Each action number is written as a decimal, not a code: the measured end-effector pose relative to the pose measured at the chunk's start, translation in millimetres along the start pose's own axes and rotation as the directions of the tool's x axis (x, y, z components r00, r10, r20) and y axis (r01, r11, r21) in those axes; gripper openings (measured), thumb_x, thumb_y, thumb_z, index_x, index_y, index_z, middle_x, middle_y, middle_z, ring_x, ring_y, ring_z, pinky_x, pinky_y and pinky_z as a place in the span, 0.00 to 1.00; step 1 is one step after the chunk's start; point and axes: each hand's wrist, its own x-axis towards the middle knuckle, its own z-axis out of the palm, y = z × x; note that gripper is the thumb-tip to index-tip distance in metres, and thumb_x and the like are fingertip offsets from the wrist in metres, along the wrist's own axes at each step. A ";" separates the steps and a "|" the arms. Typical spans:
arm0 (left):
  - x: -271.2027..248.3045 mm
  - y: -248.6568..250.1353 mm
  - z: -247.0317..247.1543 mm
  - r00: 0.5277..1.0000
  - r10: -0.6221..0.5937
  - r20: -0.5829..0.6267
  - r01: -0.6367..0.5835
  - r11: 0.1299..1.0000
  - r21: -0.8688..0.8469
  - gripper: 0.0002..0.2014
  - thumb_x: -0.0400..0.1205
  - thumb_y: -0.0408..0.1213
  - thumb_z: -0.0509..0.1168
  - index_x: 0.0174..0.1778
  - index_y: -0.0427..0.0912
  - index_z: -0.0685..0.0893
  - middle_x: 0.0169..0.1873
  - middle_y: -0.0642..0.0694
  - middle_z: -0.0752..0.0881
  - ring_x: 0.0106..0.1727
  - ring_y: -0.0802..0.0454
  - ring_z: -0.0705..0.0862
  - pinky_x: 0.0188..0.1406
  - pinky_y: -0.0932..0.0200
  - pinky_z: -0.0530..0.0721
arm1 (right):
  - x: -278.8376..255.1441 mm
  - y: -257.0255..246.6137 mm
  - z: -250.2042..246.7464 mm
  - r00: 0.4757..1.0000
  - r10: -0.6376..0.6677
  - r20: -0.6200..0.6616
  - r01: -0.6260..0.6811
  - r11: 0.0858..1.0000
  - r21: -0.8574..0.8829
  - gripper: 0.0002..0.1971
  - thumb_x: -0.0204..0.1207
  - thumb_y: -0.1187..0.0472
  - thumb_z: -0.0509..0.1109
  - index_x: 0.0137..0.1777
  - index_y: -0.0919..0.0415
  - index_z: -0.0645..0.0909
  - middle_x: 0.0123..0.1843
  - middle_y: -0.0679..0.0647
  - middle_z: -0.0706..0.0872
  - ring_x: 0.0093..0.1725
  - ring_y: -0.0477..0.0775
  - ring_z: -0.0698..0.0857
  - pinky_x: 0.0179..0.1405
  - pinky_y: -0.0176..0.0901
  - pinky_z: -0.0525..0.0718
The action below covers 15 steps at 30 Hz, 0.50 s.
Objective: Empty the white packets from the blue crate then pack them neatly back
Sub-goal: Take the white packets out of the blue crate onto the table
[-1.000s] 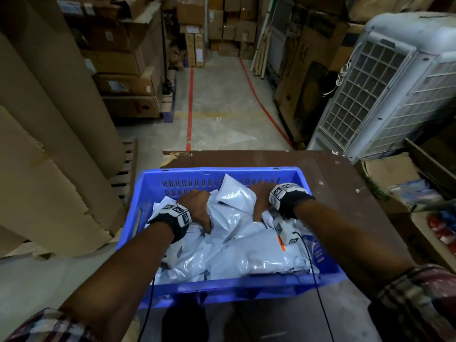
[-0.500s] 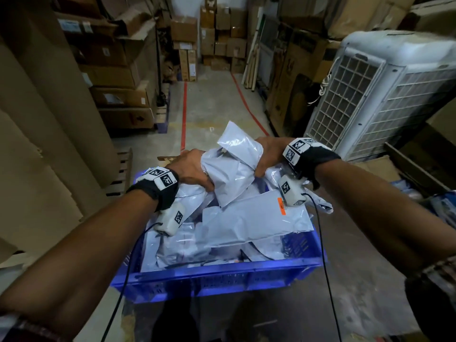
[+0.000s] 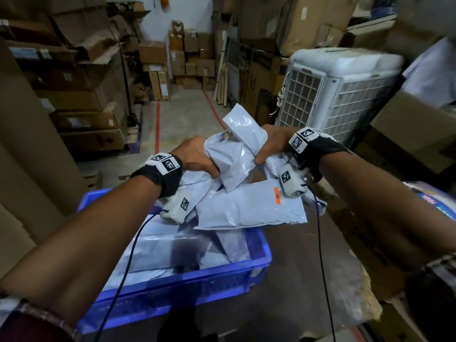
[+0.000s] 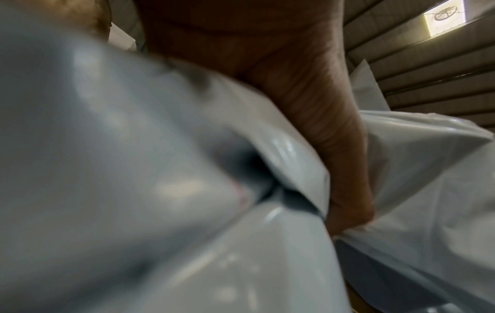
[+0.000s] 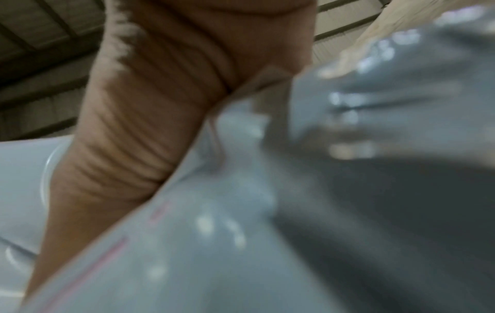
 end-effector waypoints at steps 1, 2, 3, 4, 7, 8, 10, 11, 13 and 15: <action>5.8 9.6 5.4 1.000 0.002 -0.001 -0.002 1.000 -0.012 0.21 0.46 0.48 0.81 0.35 0.51 0.89 0.33 0.56 0.90 0.37 0.55 0.88 0.36 0.63 0.85 | -2.3 12.5 -6.0 1.000 -0.019 -0.015 0.019 1.000 0.019 0.40 0.38 0.39 0.91 0.52 0.58 0.89 0.51 0.59 0.92 0.55 0.63 0.90 0.61 0.66 0.86; 10.7 19.7 10.6 1.000 0.000 -0.002 0.000 1.000 -0.020 0.21 0.46 0.48 0.81 0.35 0.51 0.89 0.34 0.56 0.90 0.38 0.55 0.88 0.37 0.62 0.85 | -5.9 23.5 -11.5 0.999 -0.035 -0.008 0.035 0.998 0.046 0.41 0.39 0.41 0.91 0.54 0.61 0.89 0.53 0.61 0.92 0.56 0.65 0.90 0.62 0.66 0.86; 15.7 29.1 16.0 1.000 -0.002 -0.001 0.002 1.000 -0.022 0.21 0.47 0.47 0.81 0.35 0.51 0.89 0.34 0.56 0.91 0.38 0.55 0.88 0.38 0.61 0.86 | -10.0 33.2 -16.3 0.999 -0.048 -0.015 0.049 0.997 0.063 0.43 0.39 0.42 0.91 0.55 0.63 0.88 0.54 0.62 0.92 0.58 0.65 0.89 0.63 0.66 0.85; 21.2 37.8 22.0 1.000 -0.009 0.004 0.009 1.000 -0.021 0.20 0.48 0.47 0.82 0.35 0.51 0.89 0.35 0.56 0.91 0.39 0.54 0.88 0.38 0.61 0.86 | -13.8 42.9 -21.4 0.998 -0.058 -0.023 0.059 0.996 0.074 0.46 0.37 0.40 0.91 0.57 0.64 0.88 0.55 0.61 0.91 0.59 0.65 0.89 0.64 0.65 0.85; 38.3 63.6 39.7 0.999 -0.032 0.016 0.033 0.999 -0.043 0.22 0.47 0.48 0.83 0.36 0.50 0.90 0.37 0.54 0.91 0.41 0.54 0.88 0.39 0.61 0.86 | -20.6 75.8 -37.4 0.999 -0.051 -0.015 0.053 0.991 0.125 0.51 0.35 0.38 0.91 0.59 0.66 0.86 0.57 0.62 0.91 0.61 0.66 0.88 0.66 0.65 0.83; 43.8 72.6 45.9 0.999 -0.037 0.021 0.038 0.998 -0.057 0.24 0.45 0.50 0.82 0.37 0.49 0.90 0.38 0.54 0.91 0.42 0.54 0.89 0.41 0.60 0.88 | -21.9 88.0 -42.9 1.000 -0.031 -0.003 0.031 0.990 0.139 0.50 0.36 0.39 0.92 0.59 0.65 0.86 0.57 0.62 0.91 0.61 0.66 0.88 0.66 0.66 0.83; 55.2 89.5 59.3 0.998 -0.048 0.032 0.050 0.996 -0.068 0.27 0.43 0.51 0.81 0.39 0.48 0.90 0.39 0.53 0.92 0.43 0.53 0.89 0.42 0.58 0.89 | -23.1 115.2 -53.1 1.000 -0.004 0.004 0.004 0.988 0.152 0.46 0.39 0.40 0.92 0.58 0.62 0.87 0.57 0.61 0.91 0.60 0.66 0.88 0.65 0.68 0.83; 61.2 97.1 66.9 0.998 -0.054 0.041 0.057 0.996 -0.071 0.27 0.44 0.50 0.82 0.39 0.48 0.90 0.39 0.53 0.91 0.43 0.53 0.89 0.41 0.58 0.88 | -28.0 123.5 -56.1 1.000 0.006 -0.002 -0.005 0.986 0.168 0.44 0.40 0.41 0.93 0.57 0.61 0.87 0.56 0.60 0.91 0.59 0.66 0.89 0.64 0.67 0.84; 71.6 110.0 83.2 0.996 -0.070 0.061 0.074 0.995 -0.067 0.23 0.48 0.47 0.83 0.38 0.48 0.90 0.39 0.53 0.91 0.42 0.54 0.88 0.38 0.61 0.85 | -43.7 133.4 -58.4 0.999 0.035 -0.015 -0.032 0.985 0.172 0.34 0.46 0.47 0.92 0.53 0.57 0.88 0.52 0.56 0.93 0.54 0.60 0.90 0.61 0.60 0.86; 82.1 119.1 100.6 0.993 -0.092 0.077 0.097 0.994 -0.056 0.23 0.47 0.47 0.83 0.37 0.48 0.90 0.38 0.53 0.91 0.42 0.54 0.89 0.38 0.61 0.87 | -54.9 146.6 -59.2 0.998 0.063 -0.005 -0.061 0.983 0.174 0.21 0.57 0.62 0.89 0.49 0.54 0.88 0.47 0.49 0.93 0.50 0.54 0.90 0.59 0.55 0.86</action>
